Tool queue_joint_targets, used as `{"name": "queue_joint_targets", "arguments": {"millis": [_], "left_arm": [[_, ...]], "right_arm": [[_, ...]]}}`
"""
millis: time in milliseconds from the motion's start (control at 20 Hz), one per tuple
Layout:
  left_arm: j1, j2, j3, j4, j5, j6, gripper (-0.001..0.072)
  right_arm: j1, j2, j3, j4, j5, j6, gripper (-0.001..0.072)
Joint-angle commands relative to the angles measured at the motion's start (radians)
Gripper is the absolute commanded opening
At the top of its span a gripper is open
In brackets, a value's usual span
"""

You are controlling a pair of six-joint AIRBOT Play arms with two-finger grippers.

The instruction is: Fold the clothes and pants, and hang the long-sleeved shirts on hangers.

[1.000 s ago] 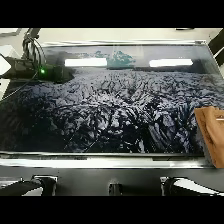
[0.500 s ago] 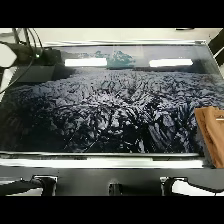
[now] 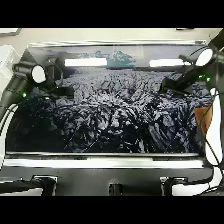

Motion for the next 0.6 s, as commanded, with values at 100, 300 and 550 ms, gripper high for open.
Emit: {"name": "queue_joint_targets", "arguments": {"millis": [100, 300, 550], "left_arm": [[-0.001, 0.018, -0.08, 0.039, 0.064, 0.018, 0.0712], [-0.001, 0.017, -0.08, 0.094, 0.064, 0.047, 0.0712], [-0.001, 0.01, -0.08, 0.092, 0.064, 0.047, 0.0712]], "right_arm": [[0.026, 0.0, -0.044, -0.073, -0.011, 0.023, 0.069], [0.026, 0.0, -0.044, -0.11, -0.01, 0.022, 0.069], [0.026, 0.0, -0.044, -0.11, -0.01, 0.023, 0.069]]}}
